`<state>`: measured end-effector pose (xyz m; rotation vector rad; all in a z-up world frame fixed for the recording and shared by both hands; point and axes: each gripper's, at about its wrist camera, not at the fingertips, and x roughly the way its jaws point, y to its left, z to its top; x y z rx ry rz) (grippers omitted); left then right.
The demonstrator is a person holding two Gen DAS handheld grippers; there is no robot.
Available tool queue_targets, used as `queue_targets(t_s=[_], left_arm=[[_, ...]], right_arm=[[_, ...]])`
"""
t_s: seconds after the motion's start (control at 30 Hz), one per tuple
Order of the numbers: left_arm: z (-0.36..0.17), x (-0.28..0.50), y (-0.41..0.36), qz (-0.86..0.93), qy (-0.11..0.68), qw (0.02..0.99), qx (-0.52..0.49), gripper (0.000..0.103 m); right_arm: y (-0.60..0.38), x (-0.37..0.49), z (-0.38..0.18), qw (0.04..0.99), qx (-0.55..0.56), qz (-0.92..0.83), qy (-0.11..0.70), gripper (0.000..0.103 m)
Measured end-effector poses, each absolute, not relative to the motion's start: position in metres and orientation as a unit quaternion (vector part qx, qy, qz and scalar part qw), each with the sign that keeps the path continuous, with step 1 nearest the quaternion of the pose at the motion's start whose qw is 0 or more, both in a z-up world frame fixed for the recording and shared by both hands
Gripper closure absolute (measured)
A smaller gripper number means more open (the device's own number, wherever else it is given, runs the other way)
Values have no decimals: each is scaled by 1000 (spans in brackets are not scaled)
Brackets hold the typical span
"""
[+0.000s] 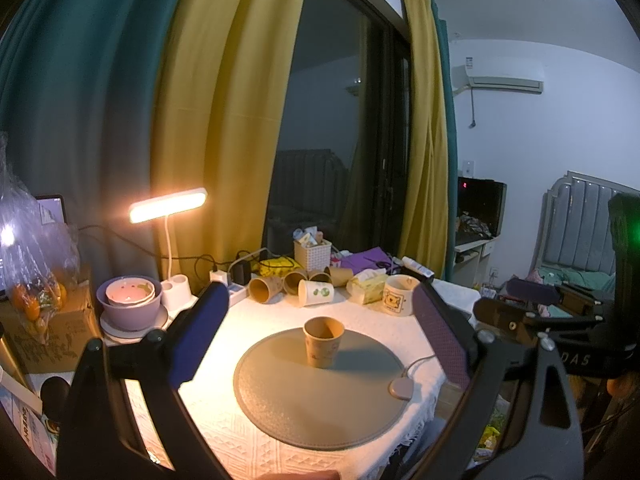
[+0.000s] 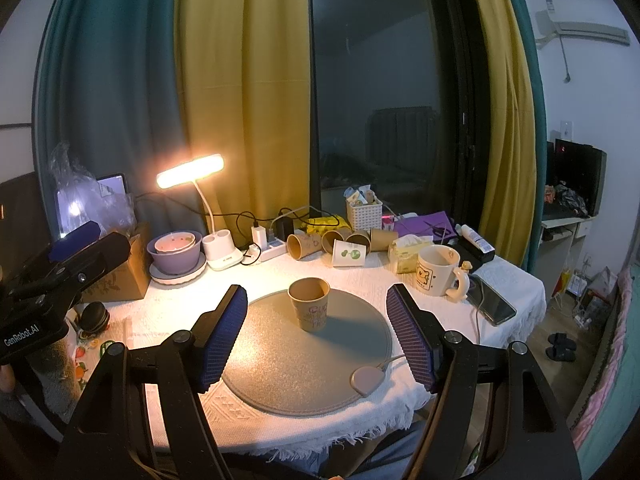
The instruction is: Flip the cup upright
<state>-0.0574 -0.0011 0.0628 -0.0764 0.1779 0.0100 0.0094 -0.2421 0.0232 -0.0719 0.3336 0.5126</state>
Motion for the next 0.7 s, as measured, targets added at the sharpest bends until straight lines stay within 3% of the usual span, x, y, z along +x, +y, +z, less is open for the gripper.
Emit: queue_targets(t_s=[0.7], left_arm=[[63,-57,0,5,89,995,-39,9]], right_arm=[[-240,9,21,953,-36,253,166,28]])
